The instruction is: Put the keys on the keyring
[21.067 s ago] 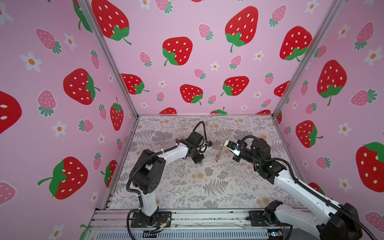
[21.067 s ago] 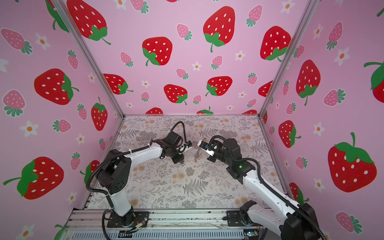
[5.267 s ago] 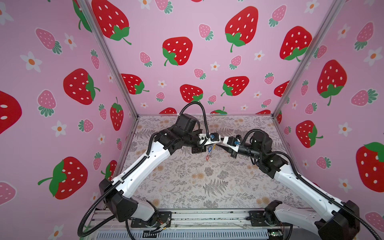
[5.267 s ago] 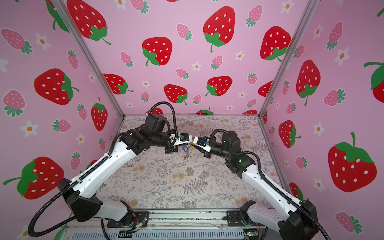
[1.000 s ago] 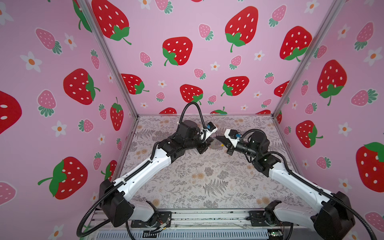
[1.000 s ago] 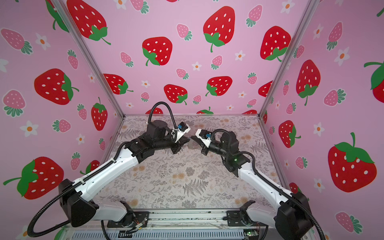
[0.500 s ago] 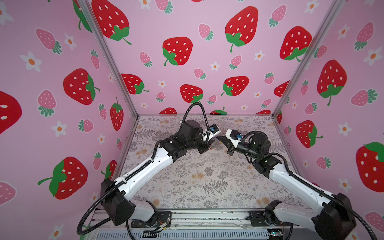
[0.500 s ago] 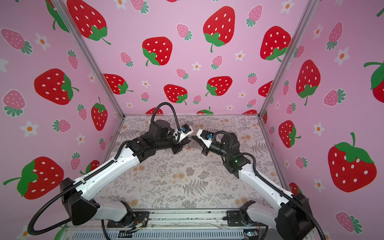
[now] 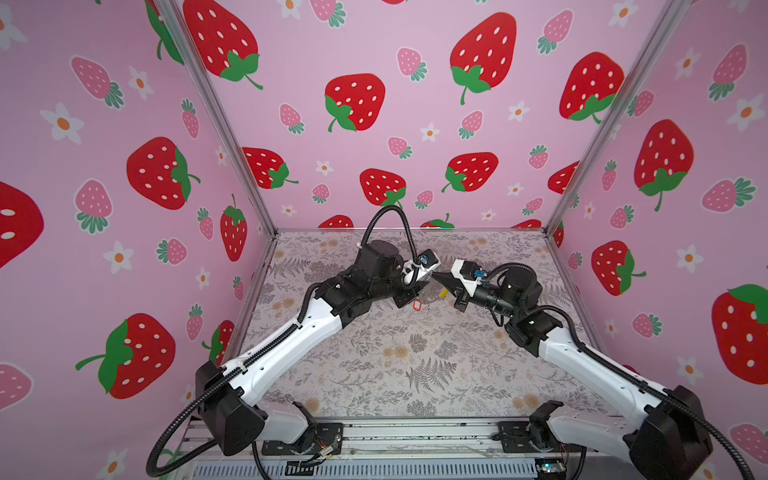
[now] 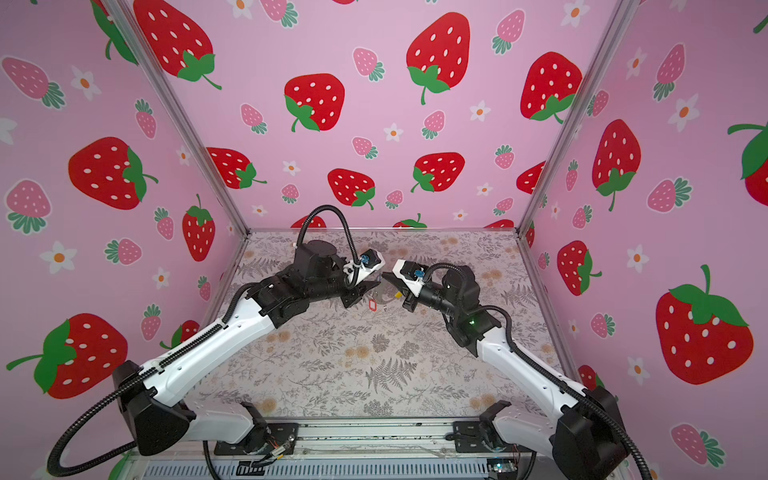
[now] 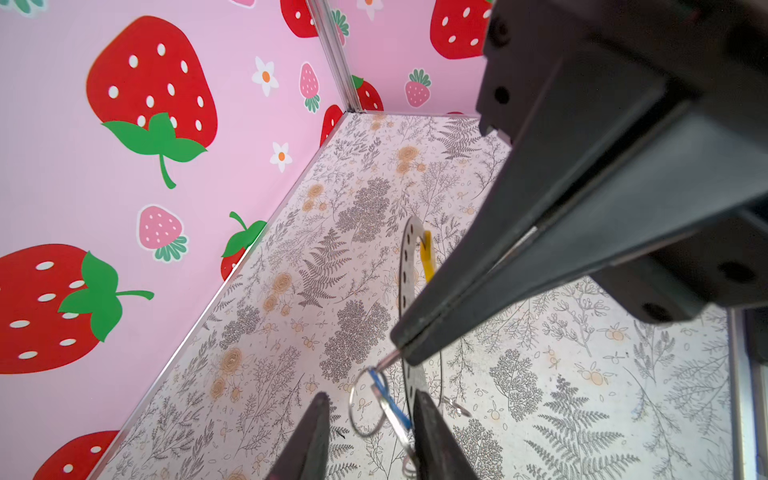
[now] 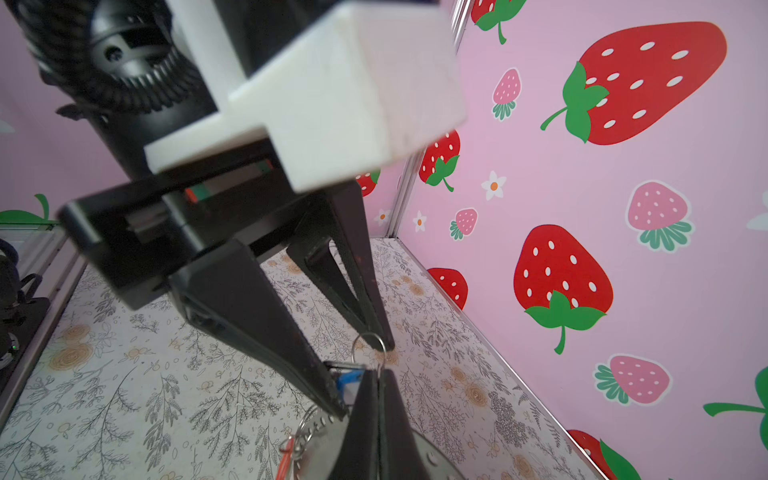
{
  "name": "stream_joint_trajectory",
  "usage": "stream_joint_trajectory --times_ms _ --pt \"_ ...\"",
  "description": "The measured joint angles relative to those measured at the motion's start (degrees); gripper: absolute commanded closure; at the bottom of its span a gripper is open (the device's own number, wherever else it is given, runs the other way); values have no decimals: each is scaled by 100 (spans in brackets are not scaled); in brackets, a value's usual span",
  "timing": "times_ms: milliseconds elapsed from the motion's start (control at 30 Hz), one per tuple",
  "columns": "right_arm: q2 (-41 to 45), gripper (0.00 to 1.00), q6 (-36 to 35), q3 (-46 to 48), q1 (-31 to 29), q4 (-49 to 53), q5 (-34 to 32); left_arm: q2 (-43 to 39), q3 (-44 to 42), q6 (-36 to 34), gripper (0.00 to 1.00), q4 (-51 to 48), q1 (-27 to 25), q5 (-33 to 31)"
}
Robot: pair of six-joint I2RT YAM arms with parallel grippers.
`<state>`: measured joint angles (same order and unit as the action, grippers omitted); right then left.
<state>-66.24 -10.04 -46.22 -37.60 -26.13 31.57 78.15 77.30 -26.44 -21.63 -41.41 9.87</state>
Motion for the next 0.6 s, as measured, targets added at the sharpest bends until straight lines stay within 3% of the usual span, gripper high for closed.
stream_joint_trajectory --times_ms 100,400,600 --pt "0 100 0 0 0 0 9 -146 -11 -79 55 13 9 -39" --pt "0 100 4 0 0 0 81 -269 -157 -52 54 39 66 -37" --pt "-2 100 20 0 0 0 103 -227 -164 59 59 70 66 22"
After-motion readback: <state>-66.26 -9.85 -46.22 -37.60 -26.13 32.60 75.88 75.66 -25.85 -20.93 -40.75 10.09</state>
